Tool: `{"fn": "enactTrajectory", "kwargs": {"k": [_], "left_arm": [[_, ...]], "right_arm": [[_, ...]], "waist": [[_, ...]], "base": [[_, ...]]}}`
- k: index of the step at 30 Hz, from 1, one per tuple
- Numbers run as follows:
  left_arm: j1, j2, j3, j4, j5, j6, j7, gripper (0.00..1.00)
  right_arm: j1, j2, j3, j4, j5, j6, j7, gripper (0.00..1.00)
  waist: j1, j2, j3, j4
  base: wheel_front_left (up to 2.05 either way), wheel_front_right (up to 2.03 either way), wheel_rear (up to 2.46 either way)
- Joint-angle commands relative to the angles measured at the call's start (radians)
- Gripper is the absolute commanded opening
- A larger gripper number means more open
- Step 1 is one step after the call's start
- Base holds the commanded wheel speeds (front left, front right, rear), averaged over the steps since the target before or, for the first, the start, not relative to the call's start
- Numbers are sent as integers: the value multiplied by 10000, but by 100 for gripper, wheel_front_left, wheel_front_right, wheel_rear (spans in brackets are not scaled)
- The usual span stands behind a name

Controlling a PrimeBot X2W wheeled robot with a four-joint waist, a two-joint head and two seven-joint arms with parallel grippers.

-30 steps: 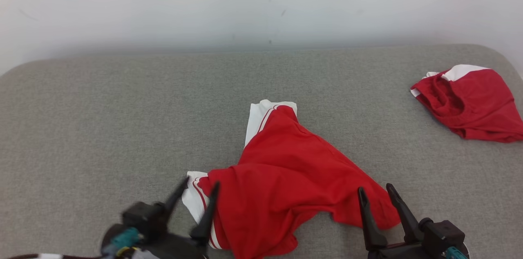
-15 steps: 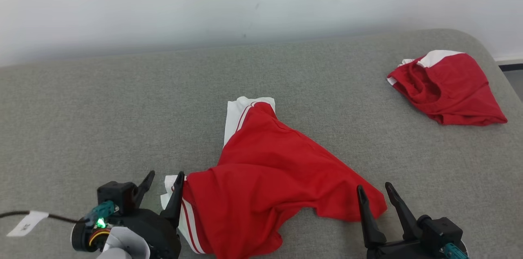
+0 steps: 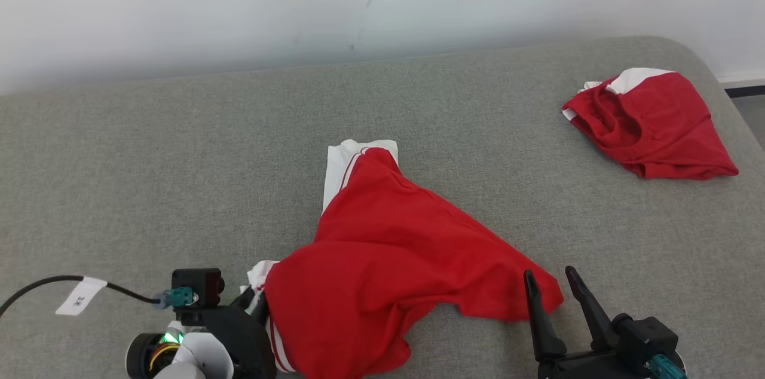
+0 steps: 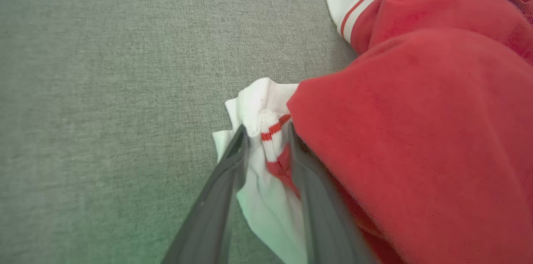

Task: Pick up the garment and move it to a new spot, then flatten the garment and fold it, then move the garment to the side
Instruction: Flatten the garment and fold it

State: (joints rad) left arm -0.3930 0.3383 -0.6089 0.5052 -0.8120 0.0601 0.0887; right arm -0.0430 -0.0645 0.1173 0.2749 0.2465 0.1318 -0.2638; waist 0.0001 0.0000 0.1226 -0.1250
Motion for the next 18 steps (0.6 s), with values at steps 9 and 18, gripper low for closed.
{"fn": "enactTrajectory", "kwargs": {"k": [9, 18], "left_arm": [[-887, 220, 574, -133, 340, 120, -1552, 0], [-568, 656, 1227, -2213, 919, 740, -3210, 0]], "right_arm": [[-71, 32, -119, -82, -36, -19, -8, 100], [278, 73, -205, -96, -82, -19, -8, 100]], "waist": [[-1, 0, -133, 182], [-1, 0, -419, 519]], "base": [[0, 0, 0], [0, 0, 0]]}}
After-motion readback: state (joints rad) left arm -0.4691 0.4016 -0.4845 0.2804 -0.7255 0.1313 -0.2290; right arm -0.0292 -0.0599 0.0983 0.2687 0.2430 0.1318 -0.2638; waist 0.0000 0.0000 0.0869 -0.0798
